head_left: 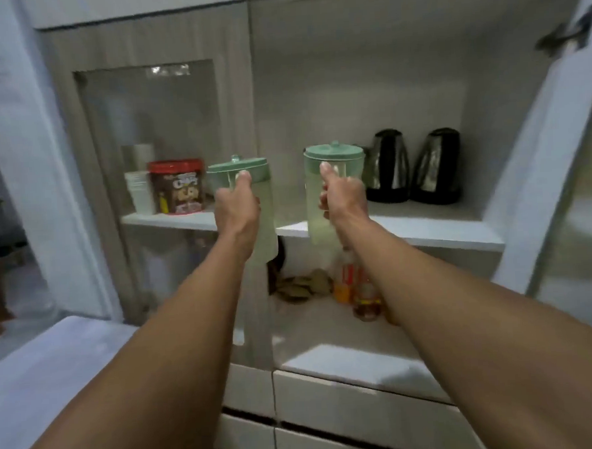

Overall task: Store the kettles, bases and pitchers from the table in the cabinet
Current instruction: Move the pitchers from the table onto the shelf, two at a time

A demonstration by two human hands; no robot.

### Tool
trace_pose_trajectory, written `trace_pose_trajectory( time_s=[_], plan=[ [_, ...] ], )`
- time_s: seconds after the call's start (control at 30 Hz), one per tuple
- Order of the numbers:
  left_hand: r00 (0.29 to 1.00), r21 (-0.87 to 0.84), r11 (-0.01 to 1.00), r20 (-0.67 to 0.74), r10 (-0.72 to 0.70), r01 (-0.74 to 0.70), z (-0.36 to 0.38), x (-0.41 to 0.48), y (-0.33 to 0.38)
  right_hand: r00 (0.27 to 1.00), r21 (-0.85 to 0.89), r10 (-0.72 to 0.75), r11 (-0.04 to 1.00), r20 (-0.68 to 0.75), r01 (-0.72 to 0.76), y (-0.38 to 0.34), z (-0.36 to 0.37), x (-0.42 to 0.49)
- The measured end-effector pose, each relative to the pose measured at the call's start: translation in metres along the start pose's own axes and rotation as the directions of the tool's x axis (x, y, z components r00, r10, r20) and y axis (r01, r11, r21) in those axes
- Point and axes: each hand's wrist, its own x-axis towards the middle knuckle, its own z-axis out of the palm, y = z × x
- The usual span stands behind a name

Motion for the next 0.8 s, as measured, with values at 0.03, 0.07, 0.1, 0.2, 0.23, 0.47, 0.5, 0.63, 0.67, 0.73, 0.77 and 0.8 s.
trace_pose_trajectory(
  time_s=[0.03,0.07,0.1,0.2,0.23,0.47,0.5,0.63,0.67,0.73,0.77,0.8],
  plan=[
    [0.999,-0.022,1.000,0.052,0.015,-0.014,0.030,0.002,-0.001,0.999,-0.001,-0.009,1.000,-0.037,0.009,0.000,-0.020,0.018],
    [0.995,-0.035,0.999,0.099,0.028,-0.024,0.060,0.004,-0.003,0.997,-0.008,-0.010,1.000,-0.071,0.010,0.002,-0.040,0.036],
    [0.988,-0.039,0.999,0.147,0.043,-0.038,0.089,0.006,-0.005,0.994,-0.018,-0.011,1.000,-0.107,0.009,0.004,-0.059,0.053],
    [0.960,-0.062,0.997,0.272,0.064,-0.049,0.172,0.013,-0.020,0.976,-0.032,-0.011,0.999,-0.217,0.004,0.016,-0.113,0.105],
    [0.948,-0.069,0.997,0.314,0.056,-0.036,0.197,0.015,-0.028,0.972,-0.036,-0.008,0.999,-0.236,0.000,0.022,-0.129,0.119],
    [0.893,-0.055,0.998,0.450,0.007,0.020,0.338,0.032,-0.077,0.961,-0.100,0.093,0.987,-0.259,-0.123,0.066,-0.209,0.215],
    [0.891,-0.042,0.999,0.453,0.003,0.018,0.351,0.034,-0.083,0.958,-0.096,0.103,0.987,-0.266,-0.133,0.070,-0.214,0.226],
    [0.889,-0.017,1.000,0.459,0.007,0.001,0.391,0.050,-0.094,0.946,-0.063,0.104,0.990,-0.308,-0.129,0.082,-0.222,0.267],
    [0.890,-0.013,1.000,0.456,0.010,-0.005,0.399,0.056,-0.097,0.939,-0.050,0.108,0.990,-0.328,-0.131,0.084,-0.223,0.276],
    [0.881,-0.009,1.000,0.473,0.011,-0.008,0.414,0.065,-0.104,0.926,-0.052,0.097,0.991,-0.364,-0.124,0.088,-0.227,0.288],
    [0.877,-0.006,1.000,0.480,0.008,-0.005,0.421,0.067,-0.106,0.923,-0.052,0.087,0.992,-0.375,-0.114,0.090,-0.229,0.293],
    [0.881,-0.005,1.000,0.474,0.004,-0.002,0.427,0.069,-0.108,0.921,-0.052,0.080,0.993,-0.382,-0.108,0.091,-0.230,0.297]
  ],
)
